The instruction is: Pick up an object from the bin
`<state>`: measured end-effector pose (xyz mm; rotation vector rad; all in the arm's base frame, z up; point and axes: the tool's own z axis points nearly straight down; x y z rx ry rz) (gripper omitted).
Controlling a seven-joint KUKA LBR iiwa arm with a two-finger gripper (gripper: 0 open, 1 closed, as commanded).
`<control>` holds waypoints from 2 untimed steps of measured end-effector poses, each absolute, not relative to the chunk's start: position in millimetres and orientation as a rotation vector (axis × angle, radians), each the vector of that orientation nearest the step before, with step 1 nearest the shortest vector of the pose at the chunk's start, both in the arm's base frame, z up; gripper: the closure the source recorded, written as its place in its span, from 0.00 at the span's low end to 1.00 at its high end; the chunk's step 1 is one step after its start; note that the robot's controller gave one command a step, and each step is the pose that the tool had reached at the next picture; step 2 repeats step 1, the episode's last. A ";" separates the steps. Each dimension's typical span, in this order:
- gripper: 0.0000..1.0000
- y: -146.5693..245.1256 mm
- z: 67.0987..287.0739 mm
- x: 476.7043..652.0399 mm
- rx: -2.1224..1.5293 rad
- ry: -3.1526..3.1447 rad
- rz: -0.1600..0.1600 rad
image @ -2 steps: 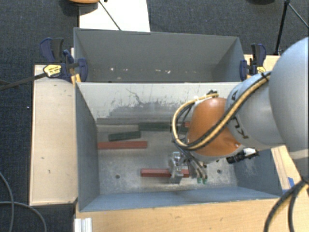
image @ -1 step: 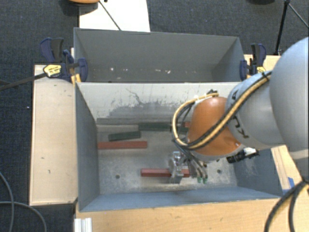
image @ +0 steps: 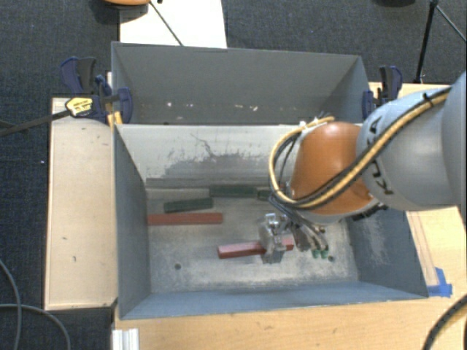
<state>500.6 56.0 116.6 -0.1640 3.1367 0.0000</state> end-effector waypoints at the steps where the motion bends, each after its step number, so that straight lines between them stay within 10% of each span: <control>1: 1.00 40.3 308.6 498.0 -0.071 3.129 0.002; 2: 1.00 40.3 308.6 498.0 -0.071 3.129 0.002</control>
Offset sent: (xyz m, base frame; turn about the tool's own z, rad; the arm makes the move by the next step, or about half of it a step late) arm 0.0000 0.0000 0.0000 0.0000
